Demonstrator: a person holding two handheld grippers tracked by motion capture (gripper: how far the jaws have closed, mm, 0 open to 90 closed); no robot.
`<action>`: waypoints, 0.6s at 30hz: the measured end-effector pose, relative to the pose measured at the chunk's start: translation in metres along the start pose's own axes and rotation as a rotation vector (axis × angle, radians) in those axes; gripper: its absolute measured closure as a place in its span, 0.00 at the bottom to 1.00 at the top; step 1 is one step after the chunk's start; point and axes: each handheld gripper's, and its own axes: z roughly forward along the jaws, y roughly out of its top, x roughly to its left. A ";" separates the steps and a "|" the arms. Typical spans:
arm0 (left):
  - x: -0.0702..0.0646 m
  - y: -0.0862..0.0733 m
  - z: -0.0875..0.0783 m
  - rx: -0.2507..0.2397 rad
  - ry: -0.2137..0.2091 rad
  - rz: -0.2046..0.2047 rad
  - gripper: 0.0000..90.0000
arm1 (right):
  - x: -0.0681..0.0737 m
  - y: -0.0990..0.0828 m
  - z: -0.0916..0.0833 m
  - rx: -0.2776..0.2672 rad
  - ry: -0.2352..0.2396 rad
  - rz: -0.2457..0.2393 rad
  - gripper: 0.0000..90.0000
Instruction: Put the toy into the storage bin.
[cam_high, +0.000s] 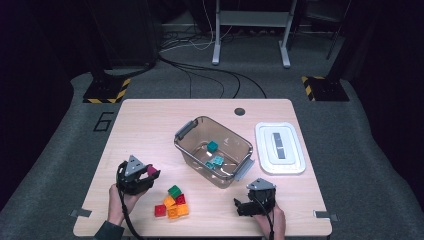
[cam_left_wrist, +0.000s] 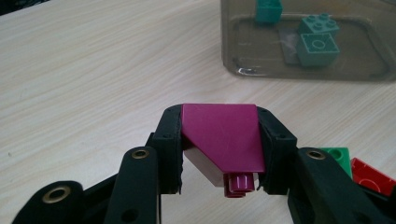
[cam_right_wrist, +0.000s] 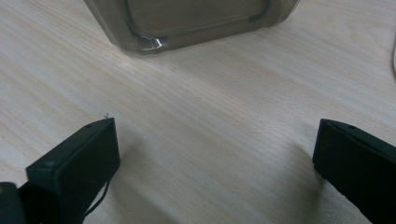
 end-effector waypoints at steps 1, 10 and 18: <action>0.000 0.002 0.001 -0.005 -0.001 -0.001 0.65 | 0.000 0.000 0.000 0.000 0.000 0.001 0.00; -0.003 0.017 0.003 -0.012 -0.012 0.025 0.65 | 0.000 0.000 0.000 0.000 0.000 -0.001 0.00; -0.003 0.031 0.004 -0.027 -0.013 0.046 0.65 | 0.000 0.000 0.000 0.000 0.000 0.000 0.00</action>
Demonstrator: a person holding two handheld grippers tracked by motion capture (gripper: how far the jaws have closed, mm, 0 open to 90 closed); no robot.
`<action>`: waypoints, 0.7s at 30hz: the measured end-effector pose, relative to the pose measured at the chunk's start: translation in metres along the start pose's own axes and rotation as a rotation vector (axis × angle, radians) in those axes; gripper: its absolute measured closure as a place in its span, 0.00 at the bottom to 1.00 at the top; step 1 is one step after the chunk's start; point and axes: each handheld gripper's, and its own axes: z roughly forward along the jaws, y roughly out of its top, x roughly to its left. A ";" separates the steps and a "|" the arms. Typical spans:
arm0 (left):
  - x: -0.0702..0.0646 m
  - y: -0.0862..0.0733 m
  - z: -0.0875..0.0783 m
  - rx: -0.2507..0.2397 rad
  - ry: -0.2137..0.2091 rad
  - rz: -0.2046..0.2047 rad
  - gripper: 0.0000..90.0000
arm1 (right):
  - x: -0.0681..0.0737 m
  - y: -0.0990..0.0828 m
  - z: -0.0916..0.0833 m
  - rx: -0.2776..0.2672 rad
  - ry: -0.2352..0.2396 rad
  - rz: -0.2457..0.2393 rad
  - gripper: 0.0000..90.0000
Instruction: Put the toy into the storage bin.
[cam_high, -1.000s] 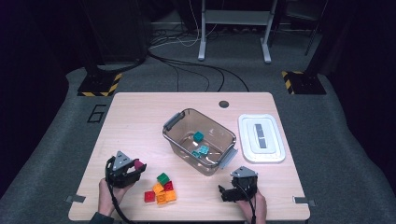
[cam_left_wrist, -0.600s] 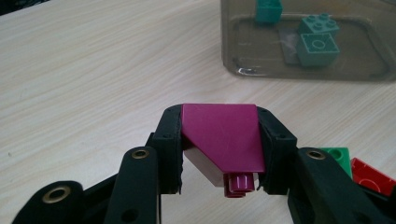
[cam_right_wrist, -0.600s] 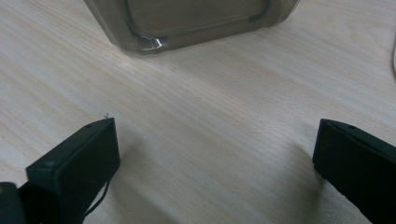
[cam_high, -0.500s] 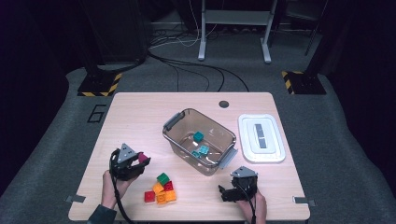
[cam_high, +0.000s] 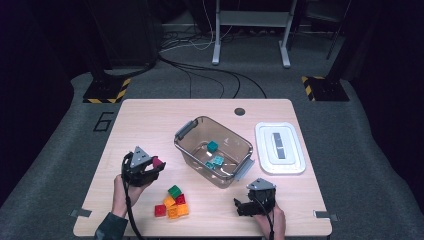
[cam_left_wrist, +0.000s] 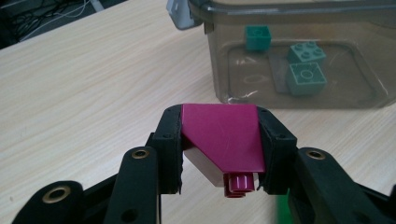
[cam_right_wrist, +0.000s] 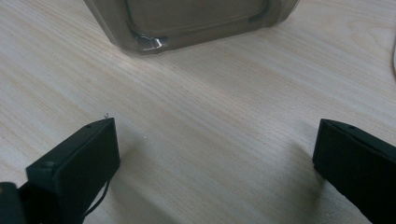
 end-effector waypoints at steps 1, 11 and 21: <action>0.000 0.002 0.000 0.000 0.001 0.000 0.65 | 0.000 0.000 0.000 0.000 0.000 0.000 0.00; 0.001 0.021 -0.001 -0.021 0.001 0.028 0.65 | 0.000 0.000 0.000 -0.001 0.000 -0.001 0.00; 0.004 0.042 -0.004 -0.039 0.003 0.056 0.65 | 0.000 0.000 0.000 0.000 0.000 0.000 0.00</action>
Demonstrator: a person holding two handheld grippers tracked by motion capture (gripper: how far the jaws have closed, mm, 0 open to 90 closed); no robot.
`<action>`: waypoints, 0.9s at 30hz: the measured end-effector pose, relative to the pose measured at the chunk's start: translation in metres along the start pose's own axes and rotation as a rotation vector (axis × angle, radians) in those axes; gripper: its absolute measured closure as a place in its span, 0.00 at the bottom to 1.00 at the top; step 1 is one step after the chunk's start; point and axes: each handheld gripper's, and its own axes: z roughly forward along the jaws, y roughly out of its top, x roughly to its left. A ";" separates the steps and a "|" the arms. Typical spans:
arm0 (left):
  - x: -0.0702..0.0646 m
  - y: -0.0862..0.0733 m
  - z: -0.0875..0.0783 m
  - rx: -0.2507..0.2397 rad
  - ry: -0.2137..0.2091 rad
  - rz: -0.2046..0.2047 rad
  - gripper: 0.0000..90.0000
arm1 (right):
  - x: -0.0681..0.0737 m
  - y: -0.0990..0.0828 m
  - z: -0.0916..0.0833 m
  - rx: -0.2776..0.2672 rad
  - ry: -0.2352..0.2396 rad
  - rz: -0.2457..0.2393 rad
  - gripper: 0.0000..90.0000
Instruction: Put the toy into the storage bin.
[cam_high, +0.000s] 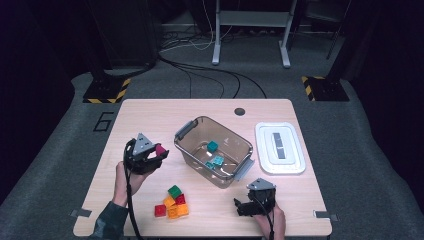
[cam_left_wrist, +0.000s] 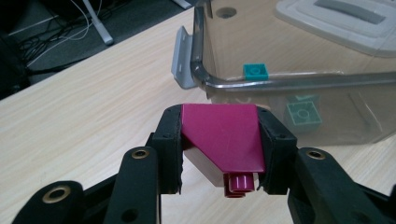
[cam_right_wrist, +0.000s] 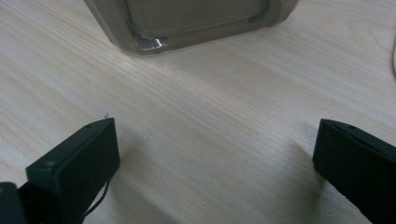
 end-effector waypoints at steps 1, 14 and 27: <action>0.000 0.002 0.000 0.003 -0.002 0.001 0.65 | 0.000 0.000 0.000 0.000 0.000 0.000 0.00; 0.001 0.024 0.002 -0.022 -0.010 0.018 0.65 | 0.000 0.000 0.000 -0.001 0.000 -0.001 0.00; 0.001 0.049 0.006 -0.039 -0.018 0.050 0.65 | 0.000 0.000 0.000 0.000 0.000 0.001 0.00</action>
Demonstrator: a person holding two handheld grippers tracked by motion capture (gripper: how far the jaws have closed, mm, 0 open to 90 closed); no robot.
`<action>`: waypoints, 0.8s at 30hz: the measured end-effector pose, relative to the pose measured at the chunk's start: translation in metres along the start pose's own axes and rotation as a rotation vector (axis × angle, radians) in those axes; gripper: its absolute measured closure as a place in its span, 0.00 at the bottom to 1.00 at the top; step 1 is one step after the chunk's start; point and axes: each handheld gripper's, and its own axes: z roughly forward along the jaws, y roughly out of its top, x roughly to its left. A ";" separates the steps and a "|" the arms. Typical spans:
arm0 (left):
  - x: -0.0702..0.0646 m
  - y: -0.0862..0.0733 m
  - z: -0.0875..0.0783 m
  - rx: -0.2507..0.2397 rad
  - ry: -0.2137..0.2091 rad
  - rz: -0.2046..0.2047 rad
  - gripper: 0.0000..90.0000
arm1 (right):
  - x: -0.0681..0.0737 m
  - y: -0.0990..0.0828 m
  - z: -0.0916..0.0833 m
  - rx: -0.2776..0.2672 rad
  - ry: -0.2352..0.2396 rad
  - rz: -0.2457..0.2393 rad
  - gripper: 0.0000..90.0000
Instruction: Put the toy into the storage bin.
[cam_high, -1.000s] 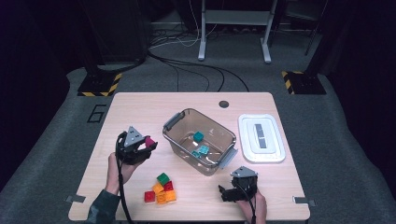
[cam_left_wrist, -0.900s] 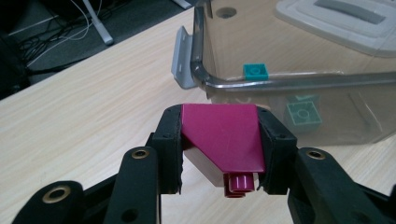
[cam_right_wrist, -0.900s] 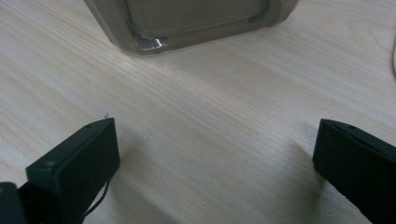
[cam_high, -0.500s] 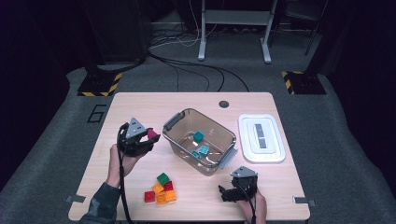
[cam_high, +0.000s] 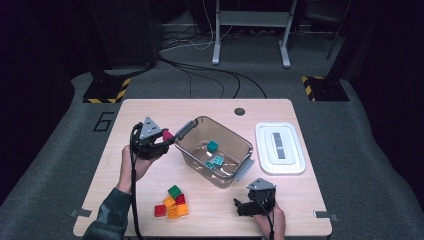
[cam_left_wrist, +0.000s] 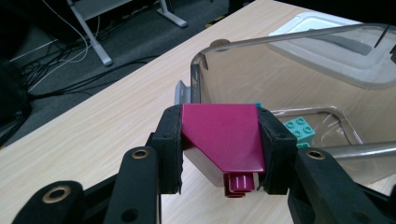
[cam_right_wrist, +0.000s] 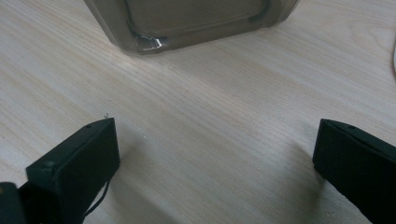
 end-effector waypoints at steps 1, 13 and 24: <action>0.000 0.002 0.001 -0.002 0.002 0.004 0.65 | 0.000 0.000 0.000 -0.001 -0.001 -0.001 0.00; -0.003 0.020 0.018 0.004 -0.015 0.016 0.65 | 0.000 0.000 0.000 -0.002 0.002 -0.001 0.00; -0.004 0.030 0.037 0.019 -0.054 0.006 0.65 | 0.000 0.000 0.000 -0.002 0.001 -0.001 0.00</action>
